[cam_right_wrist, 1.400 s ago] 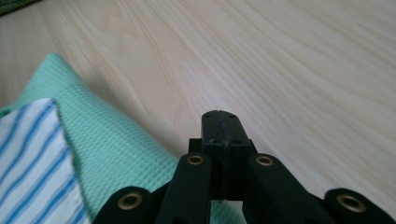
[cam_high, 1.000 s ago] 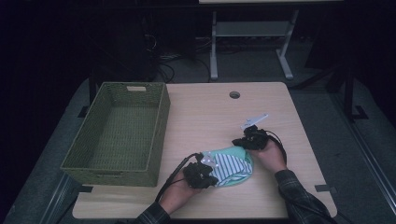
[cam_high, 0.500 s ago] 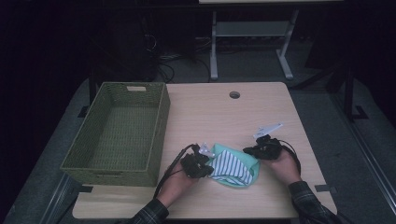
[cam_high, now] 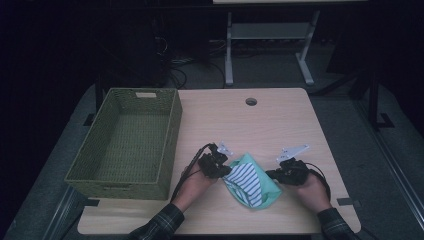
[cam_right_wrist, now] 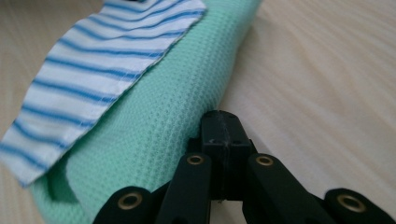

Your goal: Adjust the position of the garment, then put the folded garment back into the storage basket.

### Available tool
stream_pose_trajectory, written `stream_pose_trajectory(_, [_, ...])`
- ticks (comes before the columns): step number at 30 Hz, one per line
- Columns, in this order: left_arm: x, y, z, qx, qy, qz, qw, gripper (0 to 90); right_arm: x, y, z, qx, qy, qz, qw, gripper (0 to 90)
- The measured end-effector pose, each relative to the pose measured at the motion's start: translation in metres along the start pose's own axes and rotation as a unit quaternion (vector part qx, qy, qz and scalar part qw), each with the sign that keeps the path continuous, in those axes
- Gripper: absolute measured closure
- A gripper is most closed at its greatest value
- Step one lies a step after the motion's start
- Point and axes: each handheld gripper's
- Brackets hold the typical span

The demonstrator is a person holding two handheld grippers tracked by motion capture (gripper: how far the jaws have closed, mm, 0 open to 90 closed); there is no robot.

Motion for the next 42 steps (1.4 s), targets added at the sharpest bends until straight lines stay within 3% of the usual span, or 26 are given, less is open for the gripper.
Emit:
stream_pose_trajectory(3, [0.002, -0.002, 0.004, -0.001, 0.000, 0.000, 1.0000, 89.6, 0.006, 0.002, -0.004, 0.001, 0.002, -0.001, 1.0000, 89.8])
stream_pose_trajectory(10, [0.003, 0.005, 0.003, -0.008, 0.003, -0.006, 0.9999, 86.0, 0.004, 0.005, -0.007, -0.009, -0.005, -0.007, 0.9999, 89.6])
stream_pose_trajectory(13, [0.004, 0.010, 0.001, -0.021, 0.013, -0.018, 0.9995, 77.1, 0.001, 0.008, -0.009, -0.019, -0.011, -0.019, 0.9996, 81.9])
stream_pose_trajectory(18, [0.001, 0.018, 0.001, -0.026, 0.004, -0.035, 0.9990, 57.1, -0.008, 0.014, -0.014, -0.040, -0.028, -0.051, 0.9975, 60.5])
stream_pose_trajectory(21, [-0.004, 0.021, 0.001, -0.025, -0.003, -0.050, 0.9984, 49.9, -0.015, 0.015, -0.018, -0.046, -0.041, -0.073, 0.9954, 45.0])
stream_pose_trajectory(25, [-0.015, 0.022, 0.004, -0.028, -0.014, -0.059, 0.9978, 39.5, -0.028, 0.014, -0.023, -0.060, -0.050, -0.103, 0.9916, 33.8])
stream_pose_trajectory(32, [-0.037, 0.019, 0.010, -0.025, -0.040, -0.070, 0.9964, 26.1, -0.040, 0.011, -0.027, -0.065, -0.064, -0.137, 0.9864, 20.0])
stream_pose_trajectory(42, [-0.055, 0.000, 0.010, 0.009, -0.079, -0.070, 0.9944, 14.3, -0.044, 0.007, -0.028, -0.075, -0.083, -0.136, 0.9843, 13.6])
Point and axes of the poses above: each handheld gripper's, and its own axes: y roughly backward along the jaws, z roughly out of its top, x roughly to its left, and after that the axes turned 6 degrees about -y, right-handed
